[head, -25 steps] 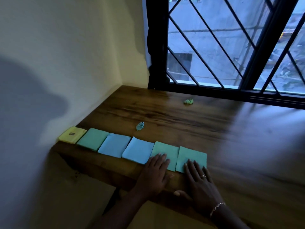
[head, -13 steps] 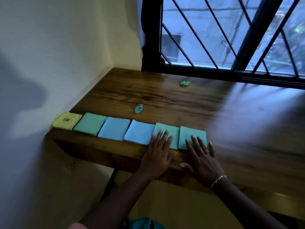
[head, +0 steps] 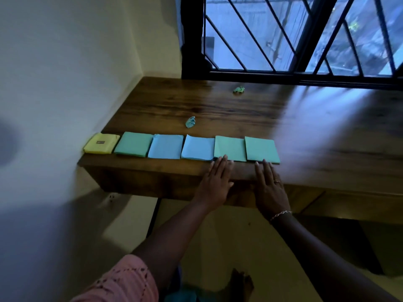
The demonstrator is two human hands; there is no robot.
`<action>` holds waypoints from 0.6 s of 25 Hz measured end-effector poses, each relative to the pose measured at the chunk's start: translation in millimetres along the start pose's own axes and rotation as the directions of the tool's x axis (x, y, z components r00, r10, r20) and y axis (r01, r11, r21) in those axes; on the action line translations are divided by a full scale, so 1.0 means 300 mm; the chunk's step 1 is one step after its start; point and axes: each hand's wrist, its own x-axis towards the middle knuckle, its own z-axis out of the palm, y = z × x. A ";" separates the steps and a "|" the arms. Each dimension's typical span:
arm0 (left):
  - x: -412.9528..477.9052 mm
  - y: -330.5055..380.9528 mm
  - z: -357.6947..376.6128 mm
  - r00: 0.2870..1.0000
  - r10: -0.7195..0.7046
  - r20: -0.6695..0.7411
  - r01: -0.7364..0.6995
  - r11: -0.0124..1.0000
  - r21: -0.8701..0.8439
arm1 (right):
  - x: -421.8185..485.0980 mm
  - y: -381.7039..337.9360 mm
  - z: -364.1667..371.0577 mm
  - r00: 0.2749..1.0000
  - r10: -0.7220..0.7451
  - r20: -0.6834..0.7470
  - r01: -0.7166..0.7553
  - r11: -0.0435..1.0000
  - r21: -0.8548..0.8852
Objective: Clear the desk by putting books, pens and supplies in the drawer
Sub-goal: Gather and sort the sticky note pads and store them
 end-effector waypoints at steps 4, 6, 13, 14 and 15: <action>-0.072 0.007 -0.051 0.995 -0.022 -0.093 -0.006 0.957 -0.292 | -0.081 -0.090 -0.005 0.997 -0.007 -0.081 0.014 0.997 0.075; -0.135 0.013 -0.035 0.943 -0.066 -0.325 -0.037 0.953 -0.301 | -0.126 -0.175 -0.010 0.994 0.103 -0.039 -0.084 0.937 0.339; -0.253 -0.005 0.119 0.582 -0.734 0.350 0.746 0.310 -0.590 | -0.111 -0.261 0.110 0.395 0.436 0.808 -0.700 -0.427 0.573; -0.233 -0.023 0.123 0.437 -0.746 0.503 0.775 0.030 -0.631 | -0.106 -0.251 0.132 0.314 0.412 0.855 -0.687 -0.523 0.505; -0.213 -0.039 0.122 0.326 -0.712 0.622 0.709 -0.251 -0.659 | -0.102 -0.244 0.148 0.266 0.390 0.882 -0.683 -0.569 0.458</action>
